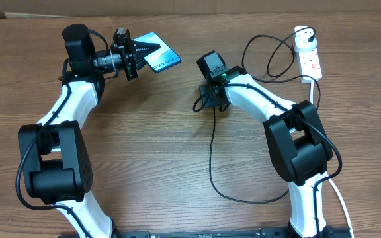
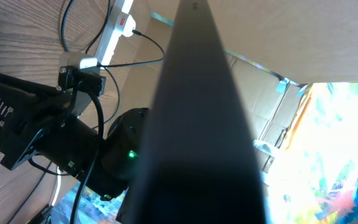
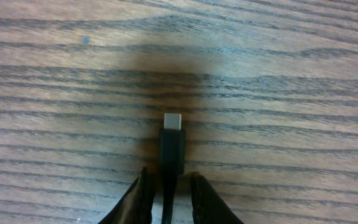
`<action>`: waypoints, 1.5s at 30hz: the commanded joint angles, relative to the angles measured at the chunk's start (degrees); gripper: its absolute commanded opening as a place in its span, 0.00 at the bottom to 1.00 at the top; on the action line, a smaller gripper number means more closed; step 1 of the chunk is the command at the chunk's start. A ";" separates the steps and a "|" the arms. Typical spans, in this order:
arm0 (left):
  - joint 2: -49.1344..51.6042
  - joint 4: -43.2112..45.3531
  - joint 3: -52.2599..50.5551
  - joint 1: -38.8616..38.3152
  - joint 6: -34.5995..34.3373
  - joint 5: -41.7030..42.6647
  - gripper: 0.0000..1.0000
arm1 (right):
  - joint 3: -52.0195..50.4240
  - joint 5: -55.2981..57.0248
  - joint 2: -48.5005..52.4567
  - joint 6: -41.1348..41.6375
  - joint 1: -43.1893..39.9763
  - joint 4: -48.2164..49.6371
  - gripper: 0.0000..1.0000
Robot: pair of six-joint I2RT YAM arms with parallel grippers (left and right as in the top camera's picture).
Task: Plug charger to phone and switch on socket
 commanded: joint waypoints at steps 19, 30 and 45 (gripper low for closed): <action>-0.68 0.48 0.55 0.24 0.09 1.29 0.04 | 0.22 0.22 -1.31 0.17 -0.15 0.55 0.04; -0.68 0.48 0.55 0.24 0.09 1.53 0.04 | 0.22 0.20 -1.31 0.37 -0.15 1.11 0.04; -0.68 0.48 0.55 0.24 0.11 0.92 0.04 | 0.35 0.17 -5.66 3.17 -0.17 1.03 0.04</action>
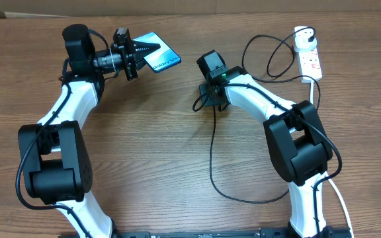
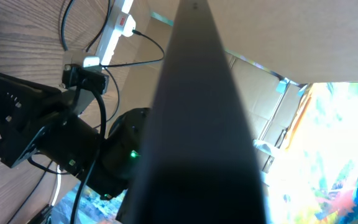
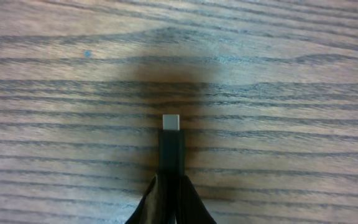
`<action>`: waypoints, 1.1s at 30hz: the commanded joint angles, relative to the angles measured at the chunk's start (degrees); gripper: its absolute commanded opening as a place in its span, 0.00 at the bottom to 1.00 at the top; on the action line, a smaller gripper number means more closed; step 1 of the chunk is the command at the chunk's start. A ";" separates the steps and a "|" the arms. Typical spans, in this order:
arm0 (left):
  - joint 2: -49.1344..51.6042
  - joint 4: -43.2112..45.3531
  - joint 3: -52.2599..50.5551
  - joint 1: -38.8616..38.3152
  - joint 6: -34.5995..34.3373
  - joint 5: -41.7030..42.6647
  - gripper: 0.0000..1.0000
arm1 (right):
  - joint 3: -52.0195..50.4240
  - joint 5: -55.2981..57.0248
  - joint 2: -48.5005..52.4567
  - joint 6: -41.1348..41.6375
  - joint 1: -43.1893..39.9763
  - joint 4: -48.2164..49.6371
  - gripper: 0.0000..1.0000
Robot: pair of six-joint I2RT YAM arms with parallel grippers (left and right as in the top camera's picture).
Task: Plug charger to phone and switch on socket
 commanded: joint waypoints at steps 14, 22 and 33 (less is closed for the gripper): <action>-0.68 0.50 0.55 0.24 6.71 -7.61 0.04 | 0.35 -9.81 -15.34 0.70 -0.22 -17.90 0.04; -0.68 0.48 0.55 -0.09 9.35 -10.01 0.04 | 0.35 -21.16 -30.05 -2.84 -0.22 -30.82 0.04; -0.68 0.50 0.55 -5.16 6.80 -2.78 0.04 | 0.28 -27.96 -42.45 -6.82 0.35 -36.63 0.04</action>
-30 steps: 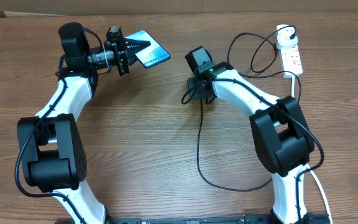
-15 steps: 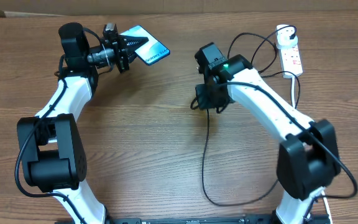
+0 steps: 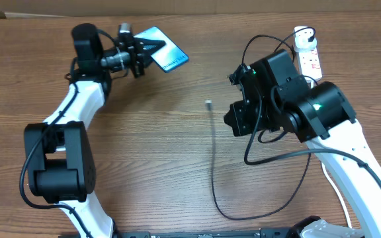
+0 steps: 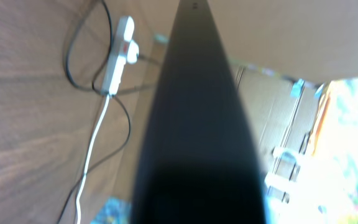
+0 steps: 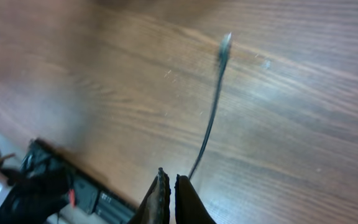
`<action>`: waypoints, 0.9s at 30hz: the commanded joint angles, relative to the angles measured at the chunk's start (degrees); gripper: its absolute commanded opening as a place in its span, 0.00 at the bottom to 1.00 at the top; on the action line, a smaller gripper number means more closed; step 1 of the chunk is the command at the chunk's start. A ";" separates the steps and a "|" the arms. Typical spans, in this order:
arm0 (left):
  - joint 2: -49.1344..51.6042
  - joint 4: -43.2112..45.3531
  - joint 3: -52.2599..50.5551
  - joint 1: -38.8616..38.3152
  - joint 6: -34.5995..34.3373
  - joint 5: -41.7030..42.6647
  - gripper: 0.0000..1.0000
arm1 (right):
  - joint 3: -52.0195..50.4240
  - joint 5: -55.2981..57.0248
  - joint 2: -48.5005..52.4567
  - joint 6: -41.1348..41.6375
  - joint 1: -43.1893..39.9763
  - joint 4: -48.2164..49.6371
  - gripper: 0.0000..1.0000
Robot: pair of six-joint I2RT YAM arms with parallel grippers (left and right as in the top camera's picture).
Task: Plug charger to phone and switch on socket
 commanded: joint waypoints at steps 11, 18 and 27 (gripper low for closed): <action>-0.68 0.48 0.55 -2.71 -0.61 3.82 0.04 | -1.75 2.71 3.48 -1.73 0.48 1.25 0.04; -0.68 -2.47 0.55 -0.35 1.16 0.81 0.04 | -6.29 2.78 9.14 -1.25 0.74 8.96 0.52; -0.68 -8.20 0.52 1.68 2.49 0.09 0.04 | -8.28 14.91 22.32 1.51 1.79 20.68 0.53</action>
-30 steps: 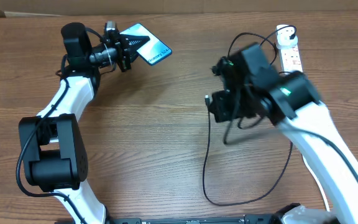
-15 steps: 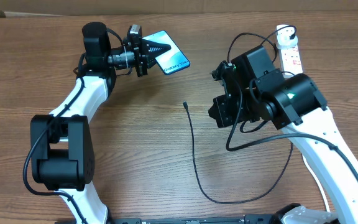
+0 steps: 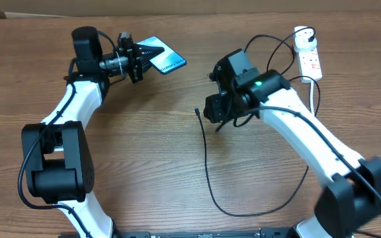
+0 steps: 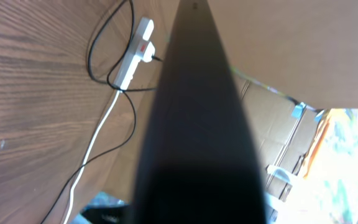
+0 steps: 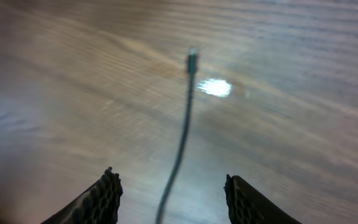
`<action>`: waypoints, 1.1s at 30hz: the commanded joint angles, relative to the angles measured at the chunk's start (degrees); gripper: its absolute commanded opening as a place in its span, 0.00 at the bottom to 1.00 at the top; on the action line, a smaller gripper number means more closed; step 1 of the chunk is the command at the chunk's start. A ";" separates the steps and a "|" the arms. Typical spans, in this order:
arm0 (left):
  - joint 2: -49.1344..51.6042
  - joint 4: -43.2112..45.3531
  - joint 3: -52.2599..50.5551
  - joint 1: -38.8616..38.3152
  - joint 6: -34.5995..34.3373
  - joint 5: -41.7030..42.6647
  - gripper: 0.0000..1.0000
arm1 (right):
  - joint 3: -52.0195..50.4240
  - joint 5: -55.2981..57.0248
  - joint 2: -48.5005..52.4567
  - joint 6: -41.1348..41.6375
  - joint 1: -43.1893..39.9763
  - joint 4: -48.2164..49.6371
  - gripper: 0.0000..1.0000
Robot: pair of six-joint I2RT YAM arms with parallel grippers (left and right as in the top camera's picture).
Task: Plug charger to phone and switch on socket
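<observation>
My left gripper [image 3: 141, 55] is shut on the phone [image 3: 166, 63], holding it on edge above the table at the back left. In the left wrist view the phone's dark edge [image 4: 194, 137] fills the middle and hides the fingers. The black charger cable's plug [image 3: 198, 112] lies on the table just left of my right gripper [image 3: 213, 110]. In the right wrist view that gripper [image 5: 174, 198] is open. The cable [image 5: 182, 140] runs between its fingers without touching them, and the plug [image 5: 192, 60] is ahead. The white socket strip [image 3: 309, 54] lies at the back right.
The cable [image 3: 207, 172] loops down to the front of the wooden table [image 3: 131, 152] and back up to the strip. The strip [image 4: 137, 48] and its white lead also show in the left wrist view. Cardboard boxes stand behind the table.
My right gripper was shut and raised high at the right. Now it is open, lower and further left, straddling the cable behind the plug. The plug lies slightly lower left. The phone shifted a little.
My right gripper stood open around the cable just behind the plug, with the phone held at the back left. Then it was shut on the cable. Later it was shut and raised far from the plug. Now it is open over the cable again.
</observation>
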 commanded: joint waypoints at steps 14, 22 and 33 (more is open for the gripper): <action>-0.68 0.37 0.55 0.02 2.10 0.59 0.04 | -0.68 15.02 14.99 0.79 5.86 11.82 0.43; -0.68 0.37 0.55 0.04 2.10 0.81 0.04 | -0.68 18.49 18.53 0.70 9.77 12.79 0.38; -0.68 0.37 0.55 0.35 1.88 2.16 0.04 | -0.68 20.76 20.04 0.52 11.06 15.37 0.38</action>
